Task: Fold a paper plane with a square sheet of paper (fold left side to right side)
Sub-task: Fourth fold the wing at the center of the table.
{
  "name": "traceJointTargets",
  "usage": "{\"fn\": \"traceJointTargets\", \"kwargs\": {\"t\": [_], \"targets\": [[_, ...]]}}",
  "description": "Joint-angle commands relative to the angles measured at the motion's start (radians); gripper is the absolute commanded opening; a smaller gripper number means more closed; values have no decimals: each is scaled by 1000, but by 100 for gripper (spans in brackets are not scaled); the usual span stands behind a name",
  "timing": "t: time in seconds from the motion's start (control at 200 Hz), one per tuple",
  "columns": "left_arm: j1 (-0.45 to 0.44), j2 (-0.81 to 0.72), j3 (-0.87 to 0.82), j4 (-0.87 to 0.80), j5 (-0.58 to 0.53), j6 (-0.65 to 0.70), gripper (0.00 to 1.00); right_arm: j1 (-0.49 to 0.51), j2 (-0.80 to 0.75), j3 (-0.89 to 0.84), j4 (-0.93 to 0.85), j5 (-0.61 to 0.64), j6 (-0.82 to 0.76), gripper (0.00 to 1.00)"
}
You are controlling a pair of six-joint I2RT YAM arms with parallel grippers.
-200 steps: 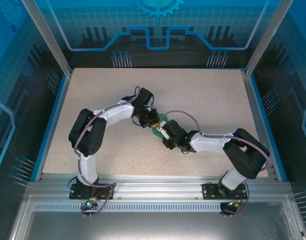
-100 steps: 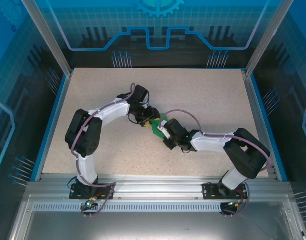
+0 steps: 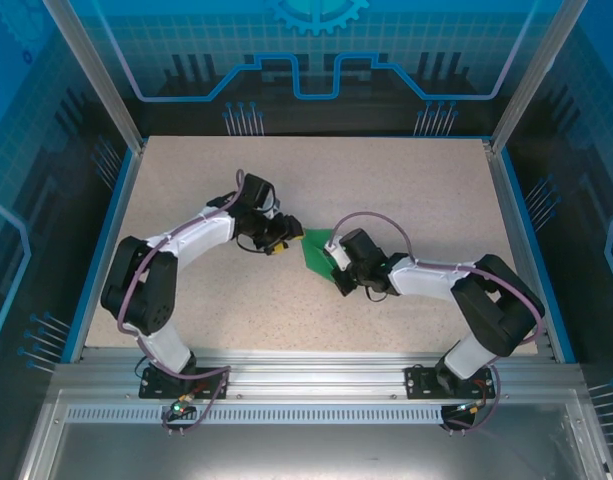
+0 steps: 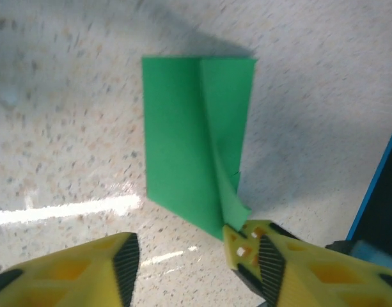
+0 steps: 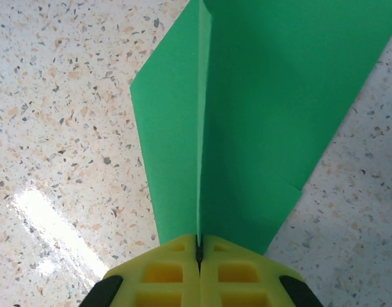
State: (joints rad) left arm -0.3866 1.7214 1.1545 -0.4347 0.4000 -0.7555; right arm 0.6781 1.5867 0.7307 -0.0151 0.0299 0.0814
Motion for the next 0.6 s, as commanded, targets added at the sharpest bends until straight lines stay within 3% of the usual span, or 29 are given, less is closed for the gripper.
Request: {"fn": "traceJointTargets", "kwargs": {"t": [0.0,0.175,0.595], "targets": [[-41,51,-17,59,45,-21,48,-37,-18,13,-18,-112,42,0],[-87,139,39,82,63,-35,42,-85,-8,10,-10,-189,70,0],[-134,283,154,90,65,-50,41,-125,30,20,-8,-235,89,0]]}}
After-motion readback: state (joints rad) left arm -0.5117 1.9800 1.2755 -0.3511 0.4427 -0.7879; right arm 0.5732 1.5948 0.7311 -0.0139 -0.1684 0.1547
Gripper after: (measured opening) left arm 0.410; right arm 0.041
